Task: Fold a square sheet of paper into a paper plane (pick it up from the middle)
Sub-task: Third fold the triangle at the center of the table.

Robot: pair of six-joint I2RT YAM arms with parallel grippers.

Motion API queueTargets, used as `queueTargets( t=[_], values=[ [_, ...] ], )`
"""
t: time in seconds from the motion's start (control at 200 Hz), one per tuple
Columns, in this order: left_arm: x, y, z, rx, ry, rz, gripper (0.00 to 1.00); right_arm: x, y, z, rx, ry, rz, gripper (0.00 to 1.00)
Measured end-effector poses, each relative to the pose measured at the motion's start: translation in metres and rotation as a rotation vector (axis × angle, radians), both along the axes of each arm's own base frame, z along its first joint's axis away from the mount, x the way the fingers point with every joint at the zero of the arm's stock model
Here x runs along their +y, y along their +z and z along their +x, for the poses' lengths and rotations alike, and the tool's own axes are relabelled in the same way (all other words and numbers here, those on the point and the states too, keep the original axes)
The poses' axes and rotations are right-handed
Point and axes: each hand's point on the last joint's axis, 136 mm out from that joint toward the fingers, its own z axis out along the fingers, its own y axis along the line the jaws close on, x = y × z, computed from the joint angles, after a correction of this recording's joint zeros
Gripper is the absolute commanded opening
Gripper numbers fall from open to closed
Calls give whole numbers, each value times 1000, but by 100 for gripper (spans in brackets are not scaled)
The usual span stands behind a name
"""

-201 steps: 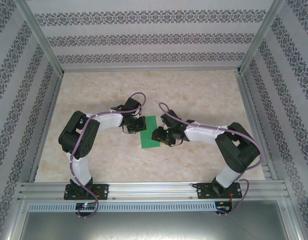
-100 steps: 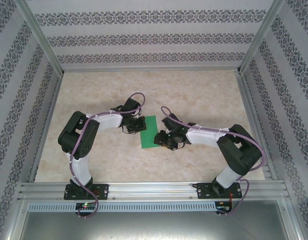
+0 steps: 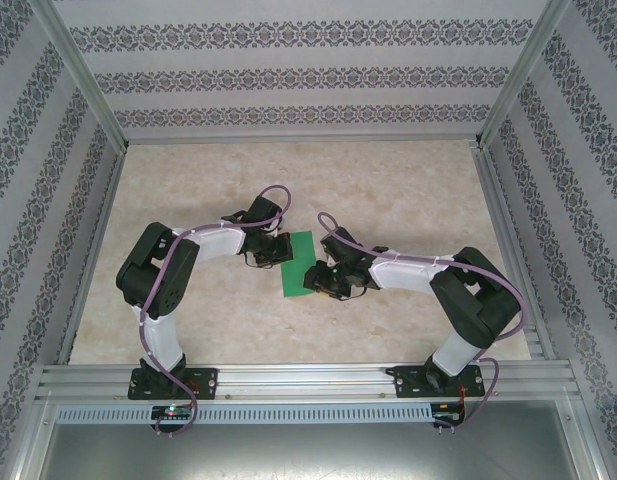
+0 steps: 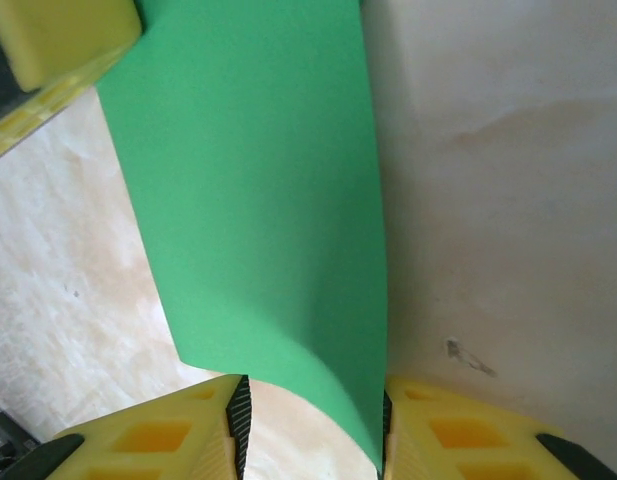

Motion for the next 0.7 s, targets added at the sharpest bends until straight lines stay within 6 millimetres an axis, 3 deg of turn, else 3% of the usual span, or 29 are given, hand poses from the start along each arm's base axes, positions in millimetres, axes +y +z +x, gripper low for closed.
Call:
queueTargets(
  t=[0.175,0.36,0.61,0.699],
  values=[
    [0,0,0,0,0,0,3,4,2,4,-17,-19,29,37],
    [0,0,0,-1,0,-1,3,3,-1,5,-8,-51,47,28],
    [-1,1,0,2,-2,-6,3,-7,-2,2,14,-102,48,23],
    [-1,1,0,2,-4,-9,3,-9,-1,3,16,-115,51,15]
  ],
)
